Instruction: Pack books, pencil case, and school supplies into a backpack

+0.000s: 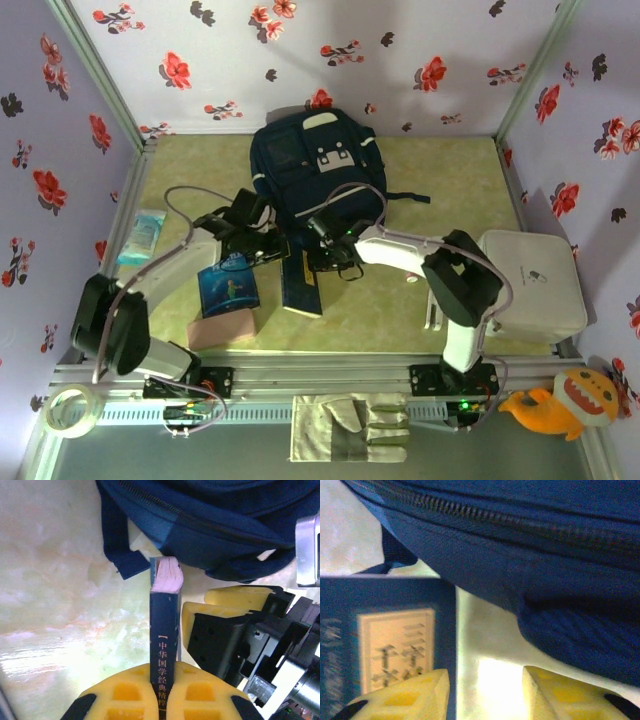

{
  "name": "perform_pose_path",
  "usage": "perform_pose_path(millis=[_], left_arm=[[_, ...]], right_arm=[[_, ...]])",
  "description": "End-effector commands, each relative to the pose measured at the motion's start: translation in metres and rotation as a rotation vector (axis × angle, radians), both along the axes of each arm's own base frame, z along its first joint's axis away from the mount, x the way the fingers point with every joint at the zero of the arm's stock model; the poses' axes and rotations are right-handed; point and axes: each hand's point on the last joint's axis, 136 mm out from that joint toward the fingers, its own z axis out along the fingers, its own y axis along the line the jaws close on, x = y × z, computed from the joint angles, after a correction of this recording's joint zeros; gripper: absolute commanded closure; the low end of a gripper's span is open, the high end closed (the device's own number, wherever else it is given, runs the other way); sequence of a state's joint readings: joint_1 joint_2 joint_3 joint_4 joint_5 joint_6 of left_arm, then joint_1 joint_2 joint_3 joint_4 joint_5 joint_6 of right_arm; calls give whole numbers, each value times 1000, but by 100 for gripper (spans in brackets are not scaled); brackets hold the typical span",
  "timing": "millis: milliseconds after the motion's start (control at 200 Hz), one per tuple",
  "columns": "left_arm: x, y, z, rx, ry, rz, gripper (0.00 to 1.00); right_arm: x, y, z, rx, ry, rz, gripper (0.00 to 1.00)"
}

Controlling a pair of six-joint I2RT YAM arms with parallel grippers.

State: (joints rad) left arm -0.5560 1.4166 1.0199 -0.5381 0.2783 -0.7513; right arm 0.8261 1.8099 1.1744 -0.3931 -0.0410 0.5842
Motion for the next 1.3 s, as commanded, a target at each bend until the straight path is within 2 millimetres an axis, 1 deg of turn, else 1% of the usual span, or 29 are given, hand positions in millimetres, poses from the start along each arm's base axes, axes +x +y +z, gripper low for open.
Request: perform_pose_path(millis=[0, 5, 10, 60, 125, 225, 300, 360, 415, 495, 570, 665, 730, 815, 875, 925, 1060, 1150, 1295], left_arm=[[22, 15, 60, 20, -279, 17, 100], [22, 15, 62, 20, -284, 17, 100], [22, 16, 63, 22, -290, 19, 100], [24, 23, 77, 34, -353, 27, 100], [25, 31, 96, 49, -428, 39, 100], [31, 42, 120, 70, -528, 69, 100], [41, 44, 138, 51, -610, 101, 100], [52, 41, 152, 12, -667, 126, 100], [64, 35, 165, -38, -715, 153, 100], [81, 23, 184, -107, -764, 155, 100], [94, 5, 202, -201, -813, 127, 100], [111, -7, 216, -274, -831, 140, 100], [125, -11, 221, -327, -814, 181, 100], [141, -11, 224, -407, -791, 250, 100], [150, -11, 227, -459, -772, 281, 100], [156, -11, 224, -483, -745, 303, 100], [164, -15, 218, -554, -665, 329, 100], [166, -18, 216, -610, -621, 340, 100], [169, -25, 220, -721, -583, 345, 100]], right_arm=[[12, 9, 60, 129, -160, 48, 49], [12, 9, 61, 133, -162, 51, 48], [11, 10, 67, 147, -176, 58, 47], [12, 11, 88, 186, -234, 77, 42], [17, 6, 107, 208, -290, 72, 39], [28, -9, 122, 220, -329, 20, 36], [38, -21, 128, 248, -348, -39, 30], [44, -25, 133, 302, -354, -74, 26], [48, -24, 141, 372, -352, -76, 24], [52, -21, 156, 455, -358, -88, 21], [56, -20, 168, 522, -369, -115, 17], [64, -24, 177, 600, -360, -170, 14], [70, -29, 179, 660, -346, -218, 12], [78, -38, 180, 744, -326, -287, 9], [83, -42, 180, 806, -302, -324, 8], [87, -42, 181, 866, -274, -335, 8], [96, -41, 194, 1016, -234, -351, 8], [101, -35, 206, 1105, -217, -343, 8], [112, -23, 209, 1216, -141, -366, 8]])
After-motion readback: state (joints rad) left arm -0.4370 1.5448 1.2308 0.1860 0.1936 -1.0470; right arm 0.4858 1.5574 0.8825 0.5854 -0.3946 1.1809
